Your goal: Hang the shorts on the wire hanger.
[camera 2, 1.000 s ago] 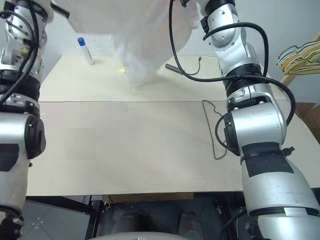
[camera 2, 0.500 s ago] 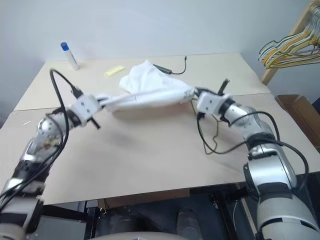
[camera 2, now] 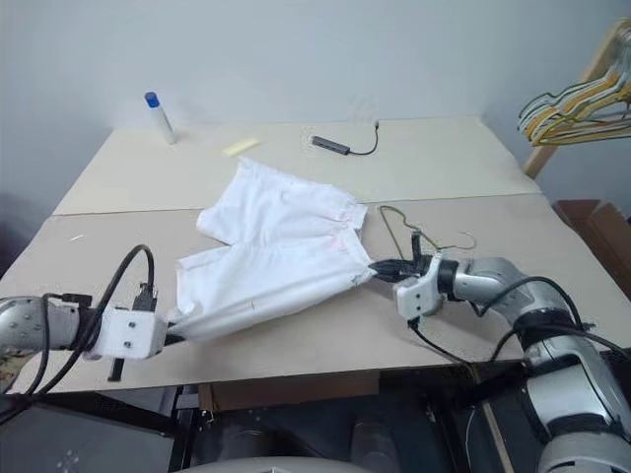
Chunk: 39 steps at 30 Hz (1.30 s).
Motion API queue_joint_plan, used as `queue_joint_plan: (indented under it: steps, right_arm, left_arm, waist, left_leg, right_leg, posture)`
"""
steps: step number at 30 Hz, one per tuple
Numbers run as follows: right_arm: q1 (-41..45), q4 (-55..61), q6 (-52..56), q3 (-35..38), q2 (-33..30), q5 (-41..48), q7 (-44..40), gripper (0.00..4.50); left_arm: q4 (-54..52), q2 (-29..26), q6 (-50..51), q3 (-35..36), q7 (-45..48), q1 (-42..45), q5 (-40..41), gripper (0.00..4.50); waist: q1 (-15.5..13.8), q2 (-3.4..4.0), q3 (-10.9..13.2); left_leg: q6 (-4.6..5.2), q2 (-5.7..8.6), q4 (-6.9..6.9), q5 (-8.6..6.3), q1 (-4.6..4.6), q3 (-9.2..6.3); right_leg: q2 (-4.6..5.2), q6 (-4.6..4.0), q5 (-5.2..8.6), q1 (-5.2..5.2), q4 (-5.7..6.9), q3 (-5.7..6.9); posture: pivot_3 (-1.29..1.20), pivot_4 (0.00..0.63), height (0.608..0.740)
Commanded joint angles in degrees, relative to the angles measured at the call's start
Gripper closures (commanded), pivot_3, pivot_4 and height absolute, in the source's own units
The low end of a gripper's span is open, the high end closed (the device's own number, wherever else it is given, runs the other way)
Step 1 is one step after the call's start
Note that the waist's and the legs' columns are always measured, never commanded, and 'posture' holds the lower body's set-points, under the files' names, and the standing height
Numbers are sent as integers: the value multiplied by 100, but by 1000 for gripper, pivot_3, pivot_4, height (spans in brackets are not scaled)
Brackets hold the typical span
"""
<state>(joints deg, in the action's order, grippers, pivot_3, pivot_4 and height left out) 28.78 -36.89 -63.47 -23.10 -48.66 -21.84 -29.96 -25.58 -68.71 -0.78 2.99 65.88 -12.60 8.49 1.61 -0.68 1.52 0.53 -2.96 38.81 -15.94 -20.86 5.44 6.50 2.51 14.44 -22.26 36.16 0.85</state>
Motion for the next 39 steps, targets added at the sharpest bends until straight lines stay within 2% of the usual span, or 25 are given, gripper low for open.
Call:
queue_joint_plan:
  steps: [1,2,5,8,10,11,15,16,19,23,27,34,35,36,39]
  right_arm:
    - [-683,996,606,366,-587,802,-457,4500]
    - [-961,1367,770,416,-729,1005,-564,4500]
    - [-1603,2253,1313,528,-1066,1603,-917,3669]
    - [-1992,2706,1677,604,-1256,2091,-1274,2678]
    - [-2308,3145,2012,796,-1448,2654,-1501,1928]
    - [-2490,3388,2259,958,-1556,3030,-1608,1692]
    - [-2990,4069,3866,1796,-1685,4390,-1642,365]
    - [-3007,4133,4247,1959,-1640,4543,-1594,45]
    - [-2603,3978,5799,2248,-1283,4563,-946,14]
    - [-2253,3984,7360,2045,-1156,3800,-573,14]
    - [-1895,3975,8520,1728,-907,3375,-531,14]
    - [-1238,3426,9772,963,-424,2621,-752,14]
    - [-1167,3287,9842,913,-378,2535,-768,398]
    - [-1120,3192,9880,887,-341,2463,-796,534]
    - [-1075,3099,10068,925,-326,2316,-827,1446]
  left_arm:
    - [-351,-78,147,352,150,-347,54,4468]
    - [-415,-54,141,366,174,-447,74,4468]
    - [-309,-30,0,284,443,-562,271,4500]
    - [-85,120,7,100,594,-293,430,3847]
    - [-61,234,209,41,635,-34,628,3164]
    - [-101,295,394,77,644,98,834,2926]
    - [-279,751,1171,387,189,827,1678,1689]
    - [-301,874,1415,381,42,1084,1849,1664]
    - [-279,1328,2432,722,-672,2088,2972,1664]
    - [-127,1426,2701,1135,-342,2181,3586,1664]
    - [-85,1431,2813,1106,-136,2289,3754,1664]
    - [132,1543,2612,649,-19,2519,3217,1664]
    - [108,1594,2599,558,-53,2547,3145,1664]
    - [93,1633,2589,497,-73,2566,3087,1664]
    - [70,1794,2577,389,-220,2609,2933,1664]
  waist:
    - [-32,-1,0]
    - [-46,-1,1]
    - [-61,2,-1]
    - [-58,-3,-4]
    - [-60,-9,-7]
    - [-65,-9,-7]
    - [-92,-15,-6]
    - [-98,-26,-11]
    - [-97,-65,-35]
    - [-42,-61,-51]
    - [-49,-60,-49]
    - [-61,-59,-50]
    - [-60,-60,-50]
    - [-63,-62,-51]
    - [-79,-65,-53]
  left_leg:
    - [3,0,3,-2,2,6]
    - [4,0,5,-3,2,8]
    - [7,0,3,-5,21,12]
    - [7,-4,0,-5,38,17]
    - [7,-7,-1,-5,39,17]
    - [7,-8,-1,-5,36,17]
    - [11,-7,5,-9,22,13]
    - [11,-7,8,-9,22,12]
    - [11,-7,10,-9,25,5]
    - [10,-5,2,-15,23,-2]
    - [10,-4,9,-18,-4,8]
    - [9,1,14,-18,1,6]
    - [10,1,14,-18,-1,5]
    - [10,1,14,-18,-2,5]
    - [10,1,15,-18,-8,2]
  right_leg:
    - [0,1,0,1,-1,-6]
    - [0,1,0,0,0,-7]
    - [-1,1,-1,10,5,-13]
    - [-6,-1,1,18,5,-15]
    - [-9,-2,1,17,6,-15]
    - [-11,-2,1,15,6,-15]
    - [-9,3,0,11,1,-15]
    - [-9,4,-1,13,1,-15]
    - [-11,4,-4,18,4,-10]
    - [-11,7,-3,12,-4,-21]
    - [-13,8,3,-8,-6,-13]
    - [-13,7,-2,4,-8,-10]
    - [-13,7,-2,2,-10,-10]
    - [-13,8,-2,2,-10,-12]
    - [-13,10,-4,2,-14,-7]
  posture:
    - [38,0,740]
    - [32,0,740]
    - [19,0,740]
    - [17,0,740]
    - [17,0,740]
    - [17,0,740]
    - [22,0,740]
    - [21,0,740]
    - [16,0,740]
    - [2,0,740]
    - [-10,0,740]
    - [-4,0,740]
    - [-2,0,740]
    - [-2,0,740]
    - [-5,0,740]
